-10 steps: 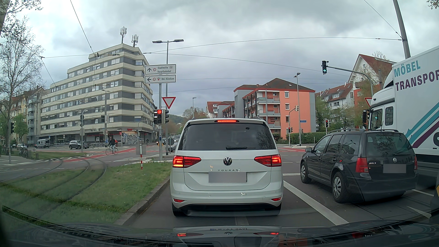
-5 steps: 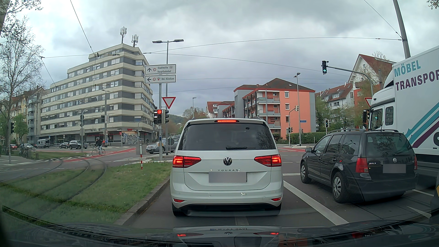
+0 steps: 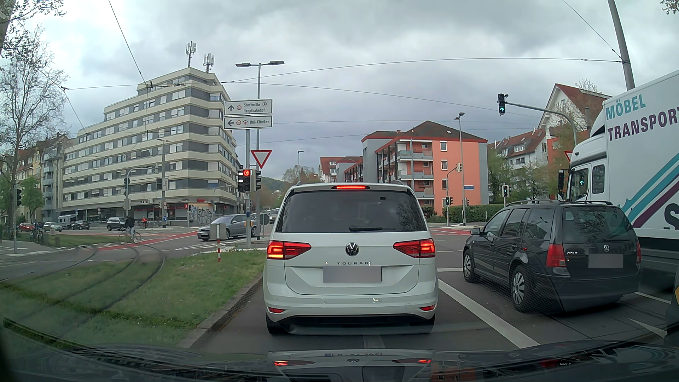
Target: Follow the waypoints while adhering to traffic rules and regulations
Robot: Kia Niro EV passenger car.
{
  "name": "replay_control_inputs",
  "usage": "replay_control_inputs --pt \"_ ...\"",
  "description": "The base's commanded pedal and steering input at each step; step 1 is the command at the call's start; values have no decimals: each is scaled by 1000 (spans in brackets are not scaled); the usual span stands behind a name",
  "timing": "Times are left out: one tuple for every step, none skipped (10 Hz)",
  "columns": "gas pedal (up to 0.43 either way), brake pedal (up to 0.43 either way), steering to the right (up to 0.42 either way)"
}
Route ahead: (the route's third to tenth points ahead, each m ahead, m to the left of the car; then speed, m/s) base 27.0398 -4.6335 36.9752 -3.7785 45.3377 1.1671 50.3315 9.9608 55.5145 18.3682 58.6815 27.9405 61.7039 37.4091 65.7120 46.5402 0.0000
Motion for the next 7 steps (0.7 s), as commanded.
replay_control_inputs --pt "0 238 -26" --pt "0 244 -25" --pt "0 244 -26" --pt "0 244 -26" --pt "0 244 -26" --pt "0 244 -26" --pt "0 244 -25"
